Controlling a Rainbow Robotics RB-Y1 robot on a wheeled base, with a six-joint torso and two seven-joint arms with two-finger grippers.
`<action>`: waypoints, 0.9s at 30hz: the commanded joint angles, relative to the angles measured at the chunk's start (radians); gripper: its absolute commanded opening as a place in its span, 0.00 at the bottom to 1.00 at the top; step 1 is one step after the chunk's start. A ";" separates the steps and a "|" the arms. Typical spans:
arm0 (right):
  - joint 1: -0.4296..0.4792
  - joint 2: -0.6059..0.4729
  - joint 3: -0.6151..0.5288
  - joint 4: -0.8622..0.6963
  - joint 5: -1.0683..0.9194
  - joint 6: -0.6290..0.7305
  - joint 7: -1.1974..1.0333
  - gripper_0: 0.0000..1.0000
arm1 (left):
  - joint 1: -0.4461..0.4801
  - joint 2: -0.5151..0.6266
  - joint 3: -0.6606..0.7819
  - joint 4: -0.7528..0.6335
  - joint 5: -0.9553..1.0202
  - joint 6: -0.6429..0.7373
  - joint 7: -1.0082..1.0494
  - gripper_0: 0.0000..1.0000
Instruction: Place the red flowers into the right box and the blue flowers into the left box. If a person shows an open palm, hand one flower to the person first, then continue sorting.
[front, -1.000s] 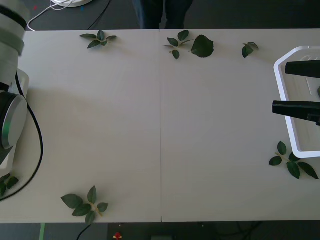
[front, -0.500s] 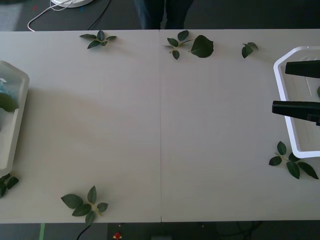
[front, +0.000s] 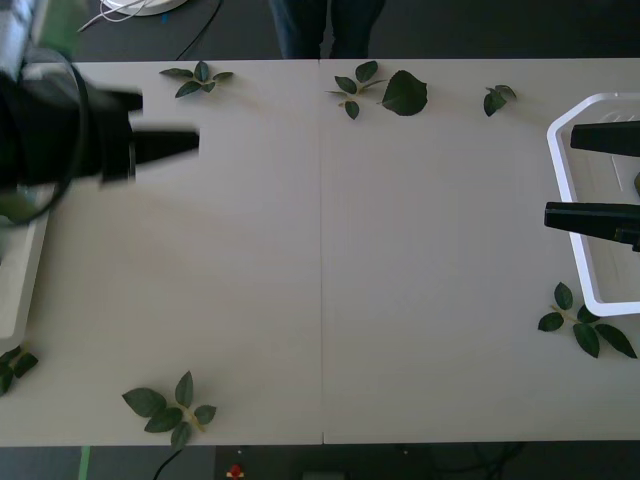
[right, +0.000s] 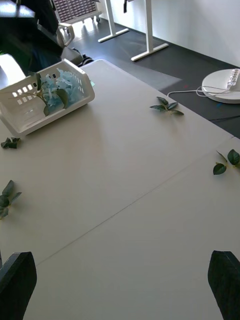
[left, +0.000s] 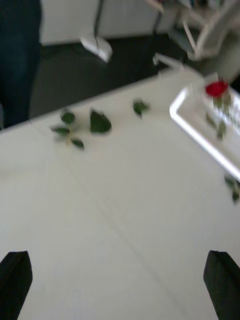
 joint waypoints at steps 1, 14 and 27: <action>0.012 -0.039 -0.019 -0.005 -0.011 0.002 0.019 1.00 | 0.063 0.120 -0.016 -0.032 0.082 -0.022 -0.172 1.00; 0.012 -0.039 -0.019 -0.005 -0.011 0.002 0.019 1.00 | 0.105 0.068 -0.016 0.016 0.136 0.074 -0.382 1.00; 0.012 -0.039 -0.019 -0.005 -0.011 0.002 0.019 1.00 | 0.108 0.047 -0.016 0.046 0.207 0.074 -0.476 1.00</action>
